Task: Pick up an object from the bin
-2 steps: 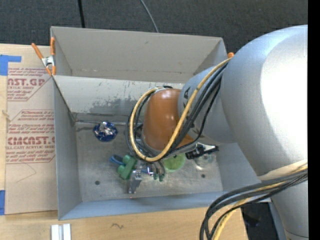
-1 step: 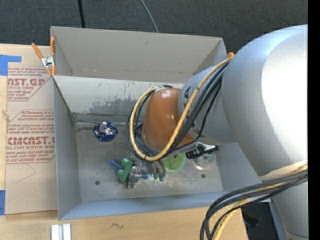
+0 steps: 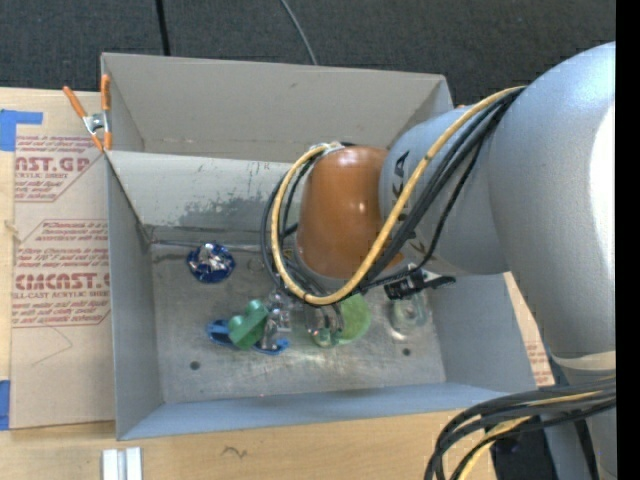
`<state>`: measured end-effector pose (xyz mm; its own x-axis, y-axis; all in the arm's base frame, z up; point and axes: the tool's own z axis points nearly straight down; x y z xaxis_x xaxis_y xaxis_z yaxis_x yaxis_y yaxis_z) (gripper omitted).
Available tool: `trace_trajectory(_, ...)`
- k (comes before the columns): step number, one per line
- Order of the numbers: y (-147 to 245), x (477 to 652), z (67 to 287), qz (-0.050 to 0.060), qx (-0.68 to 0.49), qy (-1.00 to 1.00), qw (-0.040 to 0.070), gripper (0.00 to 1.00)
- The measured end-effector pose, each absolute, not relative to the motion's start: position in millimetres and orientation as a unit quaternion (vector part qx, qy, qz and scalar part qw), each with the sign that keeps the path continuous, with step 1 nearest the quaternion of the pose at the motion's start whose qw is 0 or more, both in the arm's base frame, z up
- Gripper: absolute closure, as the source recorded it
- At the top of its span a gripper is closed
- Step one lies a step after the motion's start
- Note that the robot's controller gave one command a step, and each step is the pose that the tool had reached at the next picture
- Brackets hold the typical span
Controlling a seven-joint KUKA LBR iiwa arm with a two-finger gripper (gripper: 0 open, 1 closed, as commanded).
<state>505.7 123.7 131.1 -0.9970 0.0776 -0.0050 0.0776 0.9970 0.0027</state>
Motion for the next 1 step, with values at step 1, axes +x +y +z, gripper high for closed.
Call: trace_trajectory(1,124.6,507.1,198.8,0.001,0.038,0.999,0.004,1.0)
